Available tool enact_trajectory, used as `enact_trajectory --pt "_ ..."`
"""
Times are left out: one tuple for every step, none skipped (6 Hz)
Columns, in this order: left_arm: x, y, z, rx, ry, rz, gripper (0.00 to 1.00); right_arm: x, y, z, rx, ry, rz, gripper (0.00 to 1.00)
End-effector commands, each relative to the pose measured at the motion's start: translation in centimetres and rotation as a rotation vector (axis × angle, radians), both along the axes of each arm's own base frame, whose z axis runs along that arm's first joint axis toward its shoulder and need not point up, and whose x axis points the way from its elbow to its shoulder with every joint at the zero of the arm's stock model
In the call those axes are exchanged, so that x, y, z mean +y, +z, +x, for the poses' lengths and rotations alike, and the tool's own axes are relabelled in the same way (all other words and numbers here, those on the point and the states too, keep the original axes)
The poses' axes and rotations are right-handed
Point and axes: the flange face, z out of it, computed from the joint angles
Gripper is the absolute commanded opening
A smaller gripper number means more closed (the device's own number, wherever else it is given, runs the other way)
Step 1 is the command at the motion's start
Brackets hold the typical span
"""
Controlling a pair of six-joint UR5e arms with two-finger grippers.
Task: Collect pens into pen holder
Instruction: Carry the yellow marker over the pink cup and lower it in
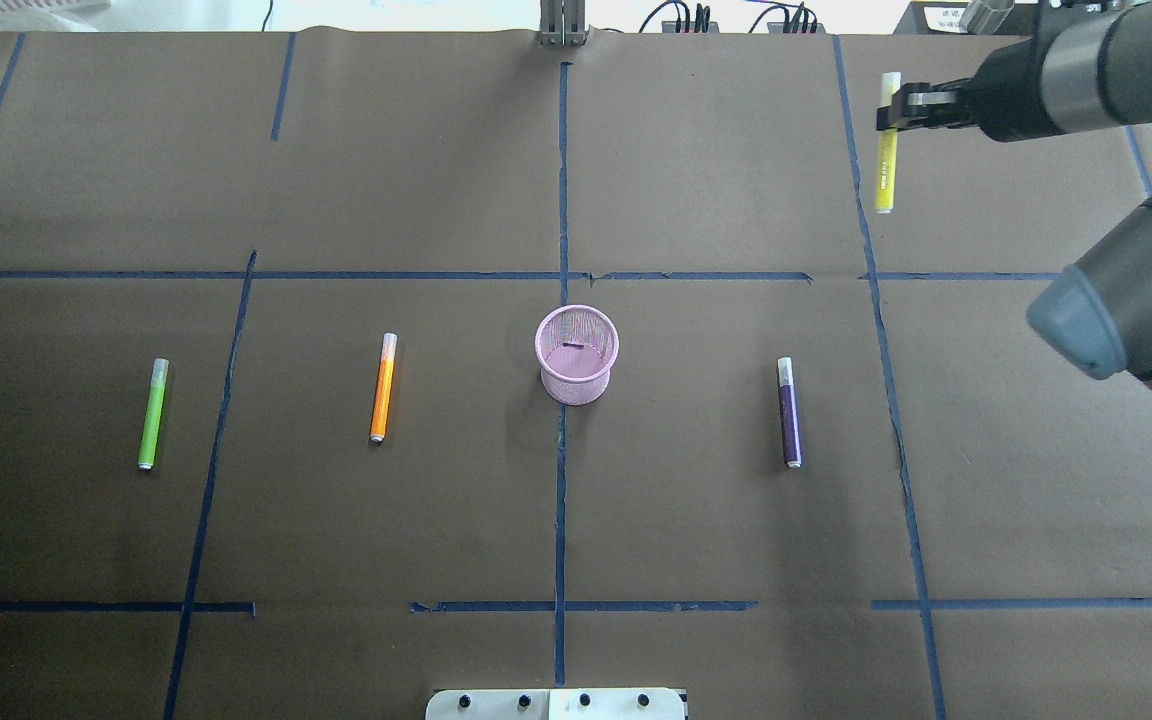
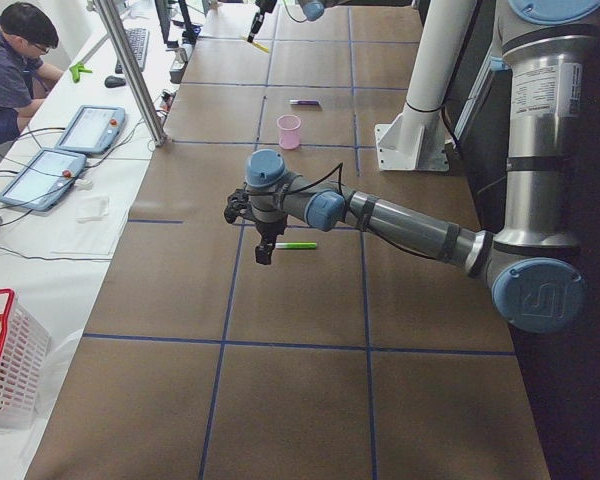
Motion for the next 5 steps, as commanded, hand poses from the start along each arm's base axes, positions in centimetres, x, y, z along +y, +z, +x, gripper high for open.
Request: enact_trajectory --pt "-0.6 0.3 0.7 -0.001 0.006 -0.006 1.0 2.8 -6.8 -9.8 0.005 0.108 -0.018 0.0" --pt "-1.3 0.6 0.9 -0.003 0.006 -0.012 1.0 4.7 -7.7 -12.7 0.001 0.134 -0.016 0.0" --pt "-1.5 0.5 1.0 -0.003 0.006 -0.011 1.0 7.6 -8.7 -16.4 -0.019 0.173 -0.009 0.0" --pt "-1.8 0.2 1.1 -0.001 0.005 -0.006 1.0 11.4 -9.2 -20.2 -0.032 0.228 0.006 0.0" --pt "-1.9 0.1 1.1 0.0 0.005 -0.003 1.0 14.1 -9.5 -22.2 -0.041 0.244 0.018 0.0"
